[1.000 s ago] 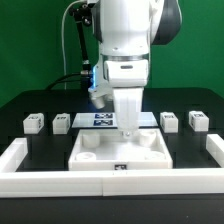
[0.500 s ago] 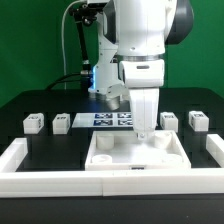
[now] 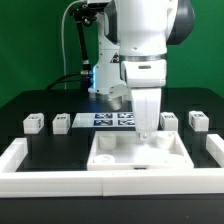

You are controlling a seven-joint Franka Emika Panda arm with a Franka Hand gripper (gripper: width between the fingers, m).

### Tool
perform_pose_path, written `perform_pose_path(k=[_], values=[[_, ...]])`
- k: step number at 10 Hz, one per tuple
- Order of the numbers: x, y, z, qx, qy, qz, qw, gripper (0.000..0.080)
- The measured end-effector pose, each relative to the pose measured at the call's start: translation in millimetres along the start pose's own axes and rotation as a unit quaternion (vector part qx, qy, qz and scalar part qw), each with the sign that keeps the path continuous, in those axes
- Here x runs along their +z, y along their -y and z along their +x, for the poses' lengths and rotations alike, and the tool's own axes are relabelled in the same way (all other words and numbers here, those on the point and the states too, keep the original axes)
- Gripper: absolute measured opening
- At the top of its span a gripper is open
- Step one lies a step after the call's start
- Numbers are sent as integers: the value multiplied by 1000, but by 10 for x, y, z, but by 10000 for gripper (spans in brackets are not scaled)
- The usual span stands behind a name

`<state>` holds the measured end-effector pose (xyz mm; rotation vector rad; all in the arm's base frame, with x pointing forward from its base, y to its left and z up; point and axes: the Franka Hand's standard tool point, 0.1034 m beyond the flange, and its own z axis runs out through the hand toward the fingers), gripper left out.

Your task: Assemble square table

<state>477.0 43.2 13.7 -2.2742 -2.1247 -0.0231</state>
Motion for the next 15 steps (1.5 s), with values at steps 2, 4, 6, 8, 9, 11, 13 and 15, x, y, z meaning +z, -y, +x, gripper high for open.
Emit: perform_pose_path(k=[2,4,6,8,9,11,13,15], values=[[2,-48,191,-12,-3,0,1000,59],[7,-79,299,-29,-5,-4,1000,59],[9,-76,380,-33,-6,-6,999,59],[9,-78,371,-31,-6,-6,999,59],[10,-77,368,-31,-6,-6,999,111],[11,-78,363,-30,-6,-6,1000,247],[11,-79,359,-30,-6,-6,1000,560],[11,-79,355,-30,-6,-6,1000,631]])
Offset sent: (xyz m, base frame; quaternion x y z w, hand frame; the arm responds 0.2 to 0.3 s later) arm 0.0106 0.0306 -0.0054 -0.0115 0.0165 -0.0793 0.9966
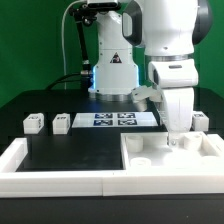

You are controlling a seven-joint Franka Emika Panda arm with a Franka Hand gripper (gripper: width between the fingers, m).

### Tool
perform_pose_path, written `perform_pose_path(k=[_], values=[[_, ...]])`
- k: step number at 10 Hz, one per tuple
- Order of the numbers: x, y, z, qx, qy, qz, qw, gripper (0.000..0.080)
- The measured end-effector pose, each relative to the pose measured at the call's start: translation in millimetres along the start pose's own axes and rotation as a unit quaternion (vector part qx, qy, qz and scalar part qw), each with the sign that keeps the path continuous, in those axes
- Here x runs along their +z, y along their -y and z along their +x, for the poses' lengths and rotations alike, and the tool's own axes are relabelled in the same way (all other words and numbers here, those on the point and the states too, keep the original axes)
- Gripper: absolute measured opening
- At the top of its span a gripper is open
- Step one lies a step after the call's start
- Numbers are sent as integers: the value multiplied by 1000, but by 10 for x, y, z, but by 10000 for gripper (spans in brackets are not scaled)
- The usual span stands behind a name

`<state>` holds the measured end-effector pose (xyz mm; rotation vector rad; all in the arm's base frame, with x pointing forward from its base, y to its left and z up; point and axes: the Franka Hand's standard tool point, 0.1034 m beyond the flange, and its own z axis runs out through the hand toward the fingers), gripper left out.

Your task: Assemble square table

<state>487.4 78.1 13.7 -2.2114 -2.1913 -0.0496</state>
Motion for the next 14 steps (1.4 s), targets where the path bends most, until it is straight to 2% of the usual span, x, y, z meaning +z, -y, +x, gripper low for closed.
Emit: perform_pose_path(k=[3,7,8,11,14], values=[[-14,8,6,12,0,0,1000,649],[-366,212,223,143,7,-14,990,649],[-405,249,270,178,13,-5,984,649],[-393,253,273,200,13,-4,980,649],[-387,261,294,304,9,-9,952,649]])
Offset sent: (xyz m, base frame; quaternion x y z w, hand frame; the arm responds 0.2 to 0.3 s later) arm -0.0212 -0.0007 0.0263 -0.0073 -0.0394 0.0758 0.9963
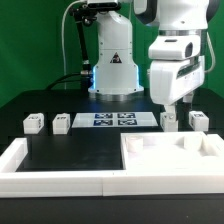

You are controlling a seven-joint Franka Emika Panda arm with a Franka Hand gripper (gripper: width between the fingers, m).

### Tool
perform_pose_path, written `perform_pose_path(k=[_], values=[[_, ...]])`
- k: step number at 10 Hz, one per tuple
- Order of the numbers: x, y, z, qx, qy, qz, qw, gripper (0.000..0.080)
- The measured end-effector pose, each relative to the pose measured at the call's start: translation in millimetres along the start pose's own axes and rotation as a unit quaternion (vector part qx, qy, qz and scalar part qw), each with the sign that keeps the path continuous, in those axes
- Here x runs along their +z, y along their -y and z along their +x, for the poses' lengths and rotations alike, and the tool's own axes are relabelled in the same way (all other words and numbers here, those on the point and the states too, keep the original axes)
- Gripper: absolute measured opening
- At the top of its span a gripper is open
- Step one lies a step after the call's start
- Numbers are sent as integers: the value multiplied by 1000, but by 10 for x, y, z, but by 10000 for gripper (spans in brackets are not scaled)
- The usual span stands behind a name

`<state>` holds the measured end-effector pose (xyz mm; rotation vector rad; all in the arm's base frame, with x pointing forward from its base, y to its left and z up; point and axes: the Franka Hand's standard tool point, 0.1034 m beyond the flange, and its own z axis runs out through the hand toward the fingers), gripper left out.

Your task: Assemble square table

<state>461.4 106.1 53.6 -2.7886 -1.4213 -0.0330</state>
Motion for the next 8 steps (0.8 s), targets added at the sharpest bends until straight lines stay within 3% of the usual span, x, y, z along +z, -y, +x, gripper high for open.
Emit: perform_pose_path(k=[1,3,5,8], values=[[24,99,23,84,-11,-5,996,649],[49,239,55,211,-9,2,977,649],[65,423,163,369,-7,14,929,649],[70,467,193,455,-8,27,890,649]])
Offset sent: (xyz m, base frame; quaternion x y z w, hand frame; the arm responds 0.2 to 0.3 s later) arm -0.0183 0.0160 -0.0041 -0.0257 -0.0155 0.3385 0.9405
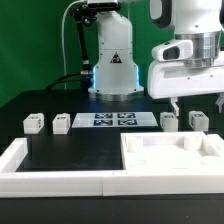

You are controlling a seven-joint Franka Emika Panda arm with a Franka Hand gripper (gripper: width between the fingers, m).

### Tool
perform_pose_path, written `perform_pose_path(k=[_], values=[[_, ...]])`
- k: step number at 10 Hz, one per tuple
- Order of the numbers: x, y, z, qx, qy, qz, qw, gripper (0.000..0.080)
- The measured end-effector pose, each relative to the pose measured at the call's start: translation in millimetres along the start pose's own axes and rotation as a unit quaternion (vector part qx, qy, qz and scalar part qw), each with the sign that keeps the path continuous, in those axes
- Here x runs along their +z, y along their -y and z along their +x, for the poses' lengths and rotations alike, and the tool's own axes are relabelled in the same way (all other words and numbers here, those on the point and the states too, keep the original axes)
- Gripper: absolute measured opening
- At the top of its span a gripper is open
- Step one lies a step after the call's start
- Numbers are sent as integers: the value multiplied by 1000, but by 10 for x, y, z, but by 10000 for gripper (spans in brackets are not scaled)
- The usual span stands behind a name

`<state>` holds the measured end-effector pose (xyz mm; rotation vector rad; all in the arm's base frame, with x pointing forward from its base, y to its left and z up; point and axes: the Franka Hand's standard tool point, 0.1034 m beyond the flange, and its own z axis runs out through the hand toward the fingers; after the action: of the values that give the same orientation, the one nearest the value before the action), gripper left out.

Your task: Assemble square table

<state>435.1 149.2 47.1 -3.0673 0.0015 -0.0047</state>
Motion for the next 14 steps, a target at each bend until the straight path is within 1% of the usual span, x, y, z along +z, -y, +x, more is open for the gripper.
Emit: perform_pose_path(k=[1,2,3,4,6,8,9,10,11,12,13,14], values=[[1,8,-4,10,0,1,1000,649],[6,34,-16,45,1,3,999,649],[37,142,-107,41,3,3,999,649],[66,199,-189,32,9,1,999,649],[69,176,-190,27,14,-1,1000,649],[68,127,-229,21,83,-14,996,649],[86,143,-253,20,117,-20,993,649],[106,144,-264,19,135,-24,990,649],[112,127,-320,17,173,-30,984,649],[125,126,-310,18,202,-34,979,649],[133,127,-302,19,218,-36,975,649],[126,120,-353,22,254,-40,966,649]])
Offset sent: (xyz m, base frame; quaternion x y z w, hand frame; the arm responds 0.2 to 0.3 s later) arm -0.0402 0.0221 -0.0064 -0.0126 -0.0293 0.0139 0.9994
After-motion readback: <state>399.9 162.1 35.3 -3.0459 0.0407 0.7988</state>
